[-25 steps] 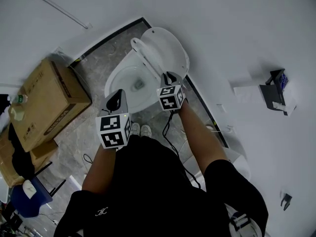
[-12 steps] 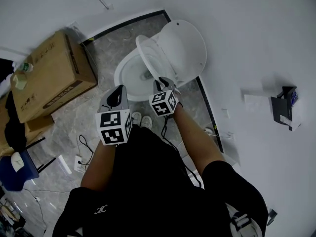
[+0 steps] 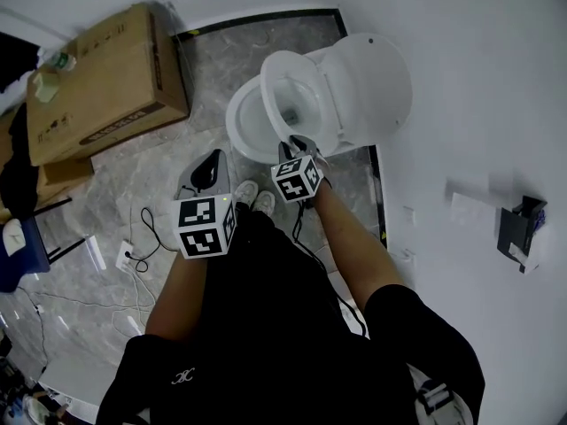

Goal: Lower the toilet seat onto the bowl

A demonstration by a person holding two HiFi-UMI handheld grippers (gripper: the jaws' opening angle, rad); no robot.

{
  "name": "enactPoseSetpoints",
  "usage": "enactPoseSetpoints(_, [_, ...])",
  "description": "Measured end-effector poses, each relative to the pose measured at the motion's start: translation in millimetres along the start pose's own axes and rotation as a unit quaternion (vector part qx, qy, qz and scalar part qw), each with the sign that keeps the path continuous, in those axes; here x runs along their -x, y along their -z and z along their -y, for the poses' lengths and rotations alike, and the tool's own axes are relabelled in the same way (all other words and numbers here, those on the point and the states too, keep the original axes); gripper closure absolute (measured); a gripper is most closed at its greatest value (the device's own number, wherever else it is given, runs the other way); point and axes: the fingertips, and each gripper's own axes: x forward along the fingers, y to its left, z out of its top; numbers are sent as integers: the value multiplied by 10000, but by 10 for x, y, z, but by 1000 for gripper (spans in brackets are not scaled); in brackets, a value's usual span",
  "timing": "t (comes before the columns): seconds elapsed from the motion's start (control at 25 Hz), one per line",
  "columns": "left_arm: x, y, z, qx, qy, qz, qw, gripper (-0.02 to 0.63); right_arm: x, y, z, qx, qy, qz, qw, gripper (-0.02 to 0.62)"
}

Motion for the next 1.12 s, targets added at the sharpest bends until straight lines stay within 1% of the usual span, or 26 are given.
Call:
enactPoseSetpoints(0.24, [-13,245,-315,285,-235,-88,9993,598,-263,38,-309,262,-283,-144,9992,472])
enactPoseSetpoints(0.6, [-144,593,-619,483,-399,-240,9977,598,-659,143,-695,652,-380,-179,9970,457])
enactPoseSetpoints(0.84, [-182,828,-854,653,-527,-355,9958,598,-952,256,-939,920,-715,-242,9929,443])
enactPoseSetpoints(0.96, [-219,961,-954,715,-566,-417,9950,598,-1082,306,-1038,1033,-815,-267,9909,437])
enactPoseSetpoints(1.12, [-323,1156,-1045,777,-575,-527,9939,598,-1277,405,-1177,988,-1034,-311,9892,439])
